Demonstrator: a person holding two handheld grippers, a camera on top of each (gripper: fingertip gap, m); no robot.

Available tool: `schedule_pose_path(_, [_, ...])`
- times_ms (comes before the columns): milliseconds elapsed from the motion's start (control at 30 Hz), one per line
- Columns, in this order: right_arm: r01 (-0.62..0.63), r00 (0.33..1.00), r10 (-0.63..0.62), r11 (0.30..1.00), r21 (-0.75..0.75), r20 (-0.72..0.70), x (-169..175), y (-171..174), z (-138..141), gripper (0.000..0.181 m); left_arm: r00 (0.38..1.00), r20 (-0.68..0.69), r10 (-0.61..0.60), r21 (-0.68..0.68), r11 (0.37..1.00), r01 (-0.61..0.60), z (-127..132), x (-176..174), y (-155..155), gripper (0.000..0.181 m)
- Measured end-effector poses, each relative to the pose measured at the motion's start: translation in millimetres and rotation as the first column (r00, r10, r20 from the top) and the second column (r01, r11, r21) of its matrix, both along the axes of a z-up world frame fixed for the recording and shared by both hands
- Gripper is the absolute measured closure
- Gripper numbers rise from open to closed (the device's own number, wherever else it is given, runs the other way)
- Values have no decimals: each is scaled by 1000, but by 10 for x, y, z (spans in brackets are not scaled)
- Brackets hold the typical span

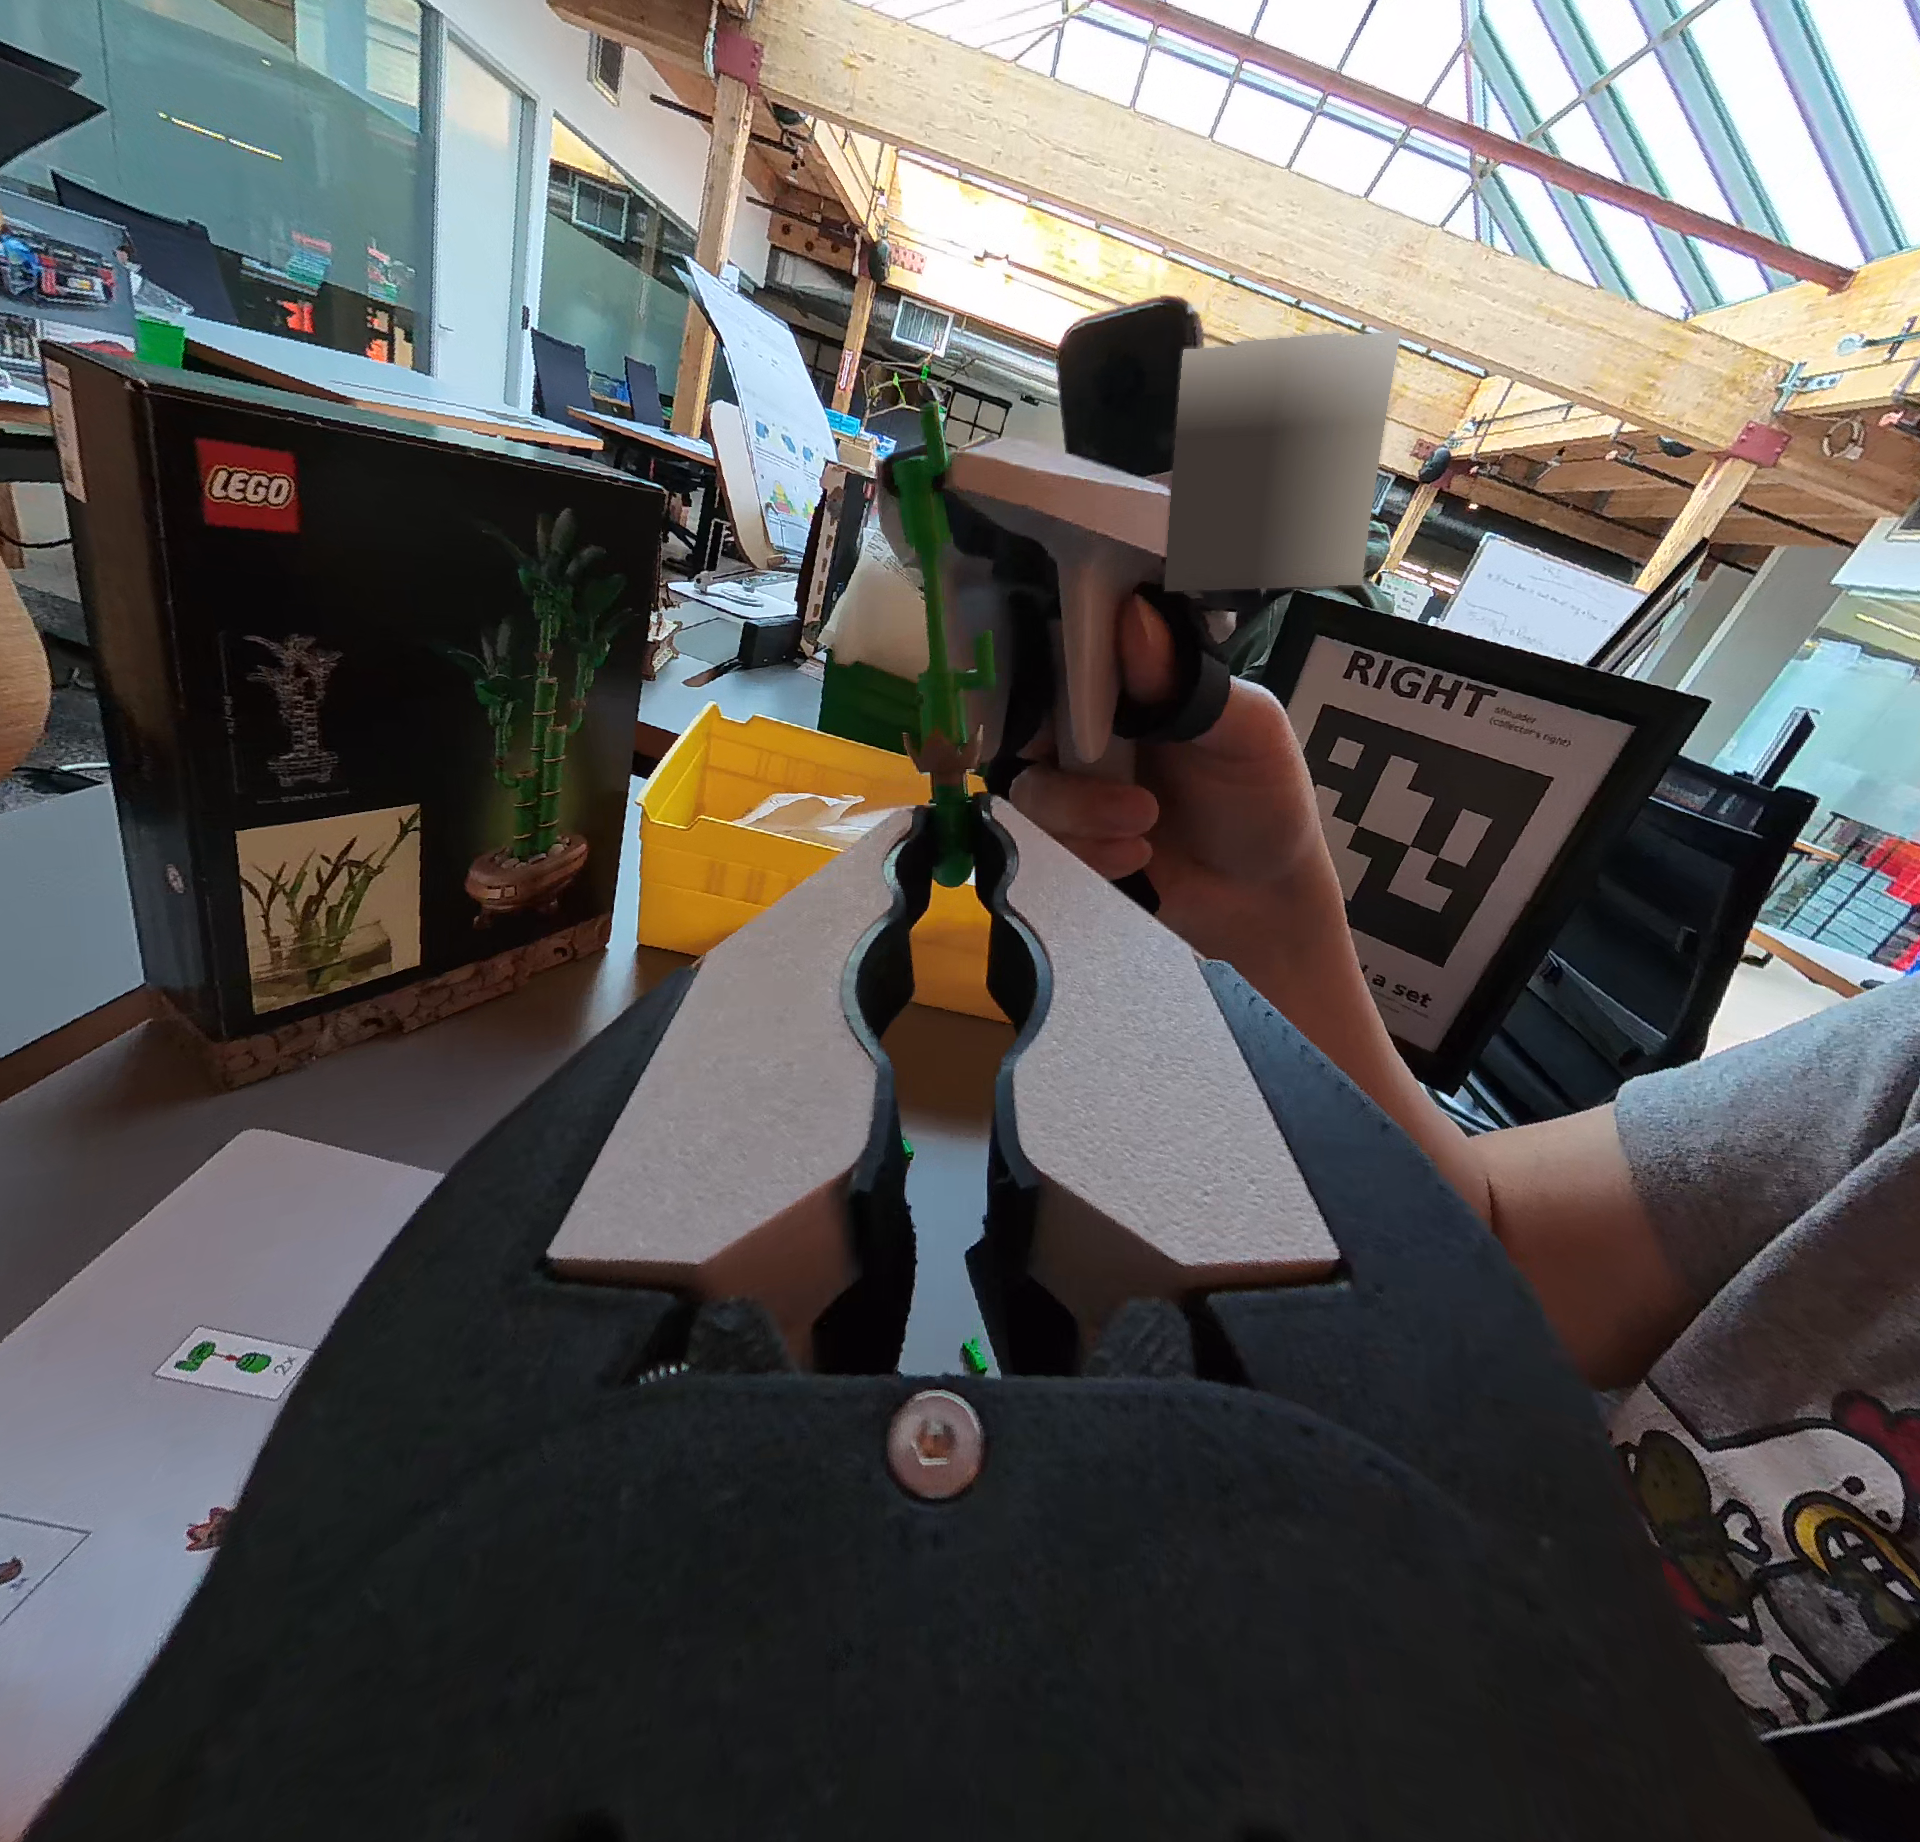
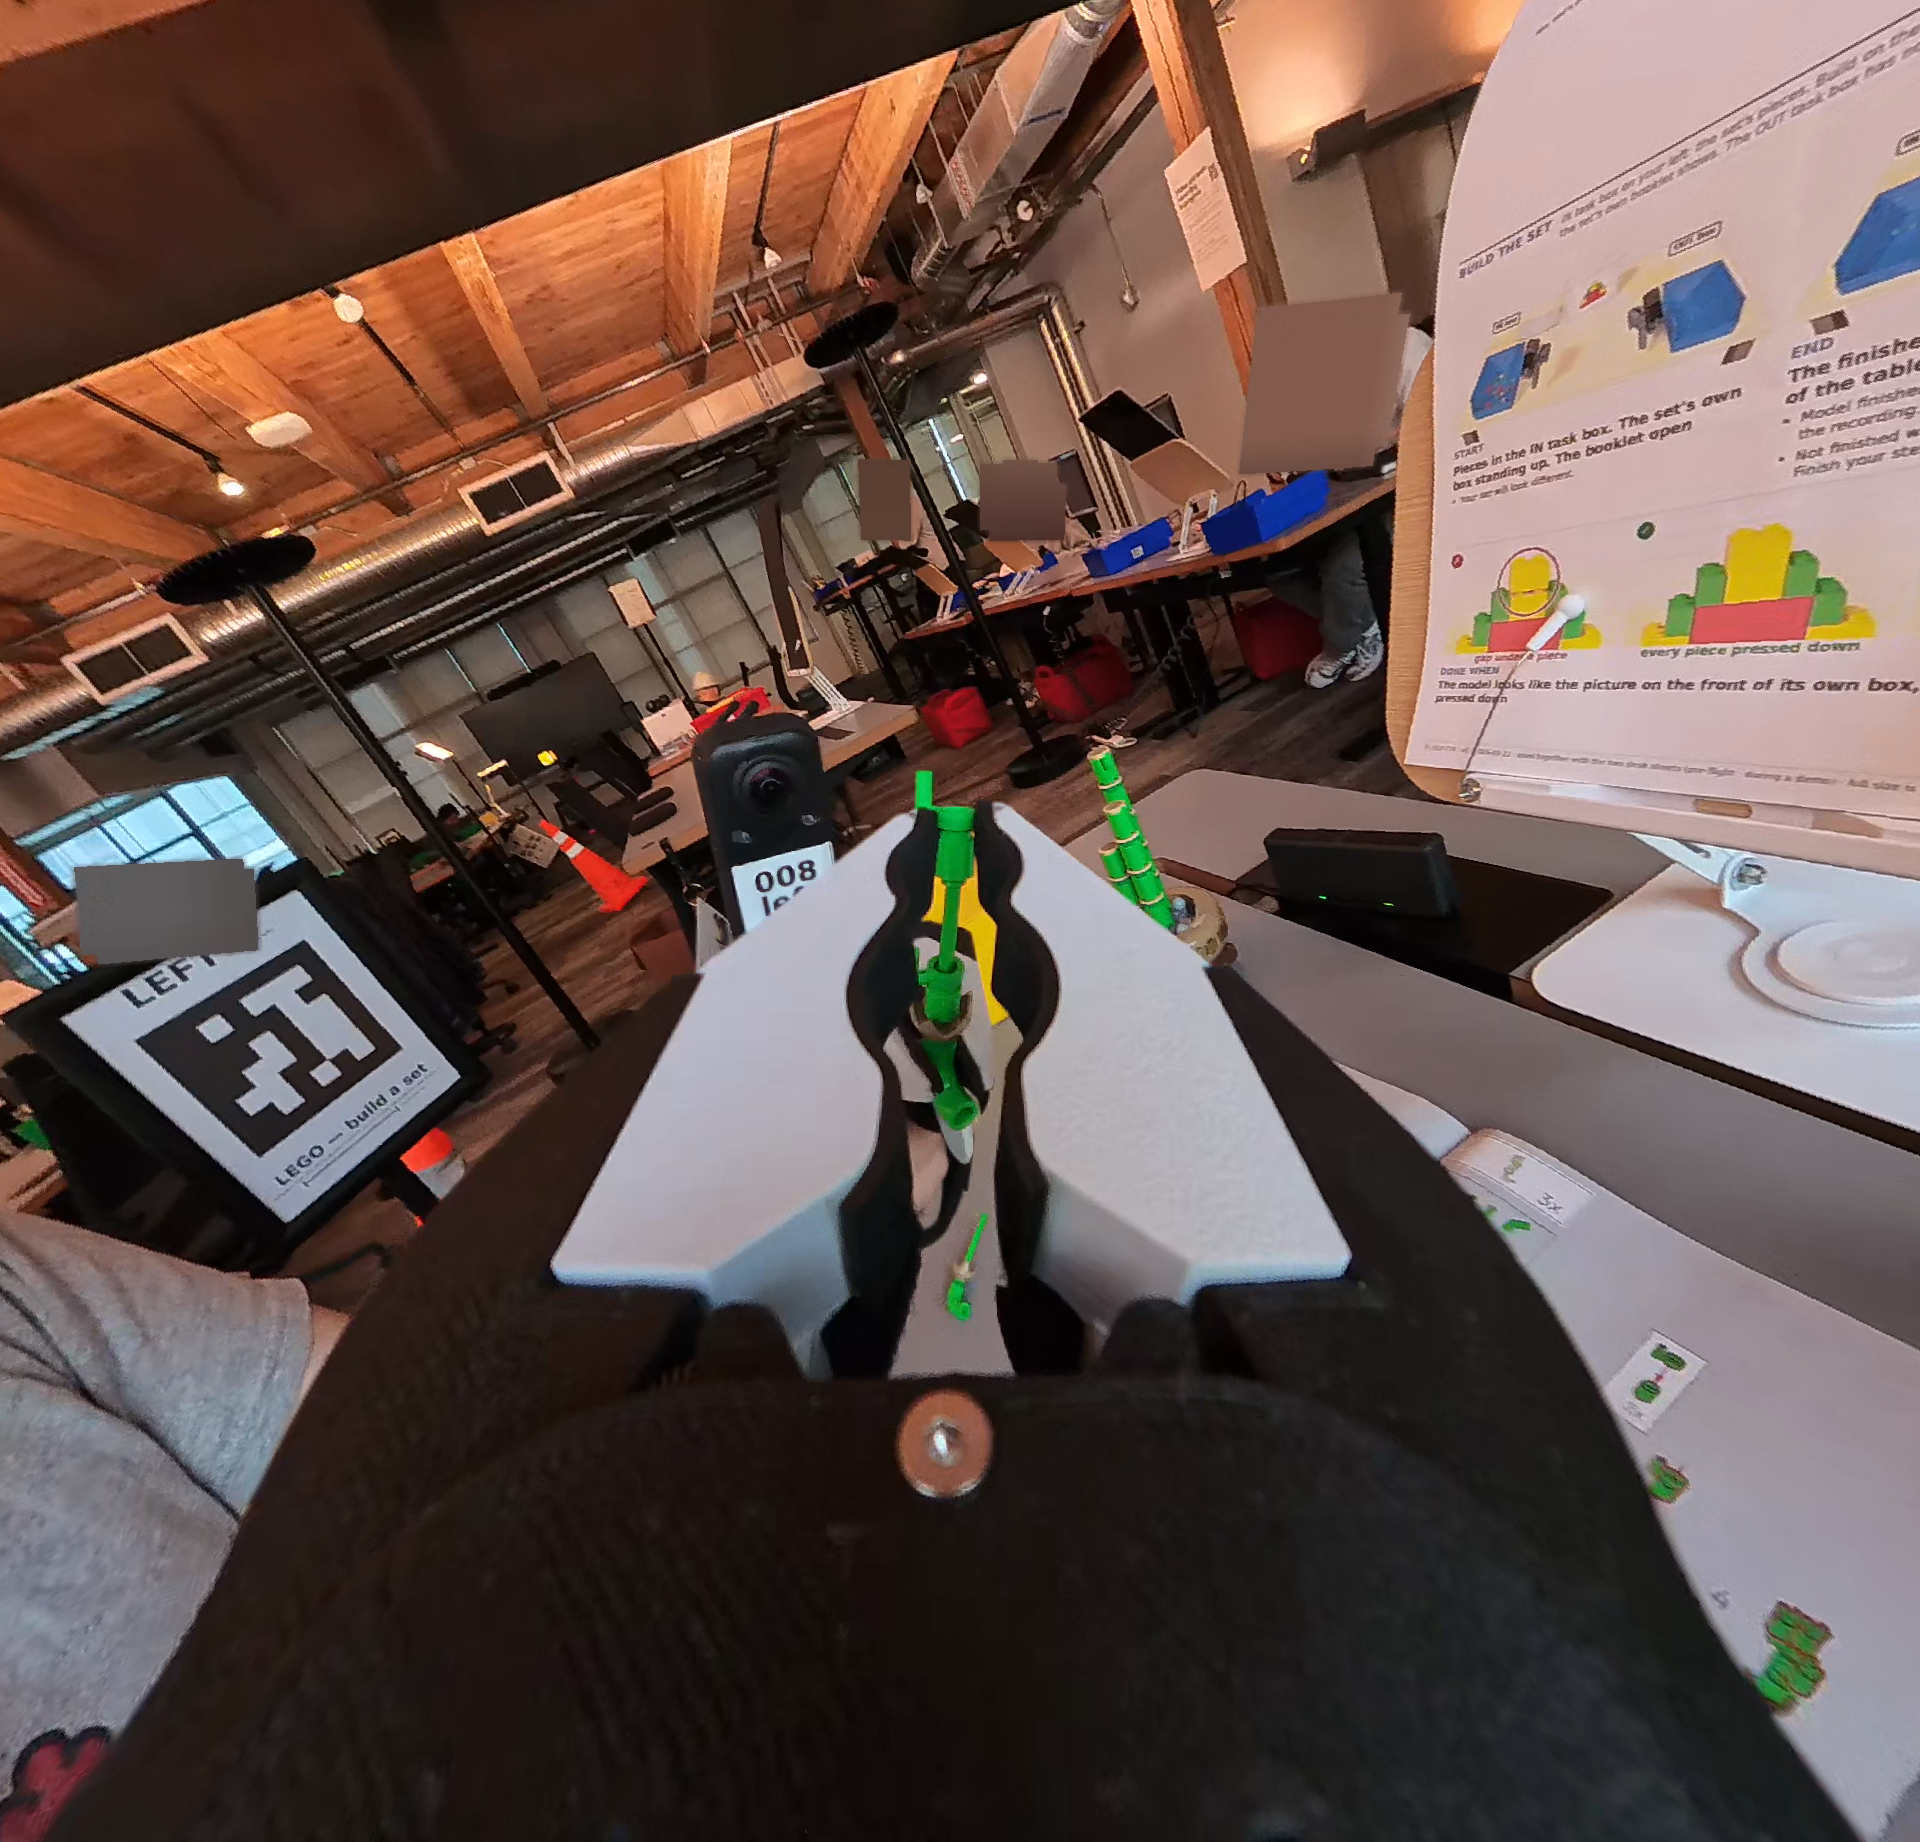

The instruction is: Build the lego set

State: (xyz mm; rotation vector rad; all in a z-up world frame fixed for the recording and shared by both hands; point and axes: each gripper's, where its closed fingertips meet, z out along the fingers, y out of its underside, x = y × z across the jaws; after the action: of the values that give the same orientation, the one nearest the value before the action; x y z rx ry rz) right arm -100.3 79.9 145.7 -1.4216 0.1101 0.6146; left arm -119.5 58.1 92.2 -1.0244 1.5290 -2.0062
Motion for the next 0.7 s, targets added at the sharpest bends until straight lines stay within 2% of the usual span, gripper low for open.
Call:
schedule_pose_path(333, [-7, 995, 14, 997, 75, -99, 21, 48, 41, 175, 999, 22, 39, -20, 999, -39, 43, 3, 81, 175])
schedule_pose_path(700, [19, 990, 0, 991, 133, -144, 27, 118, 37, 175, 998, 18, 68, -12, 998, -68, 34, 13, 132, 175])
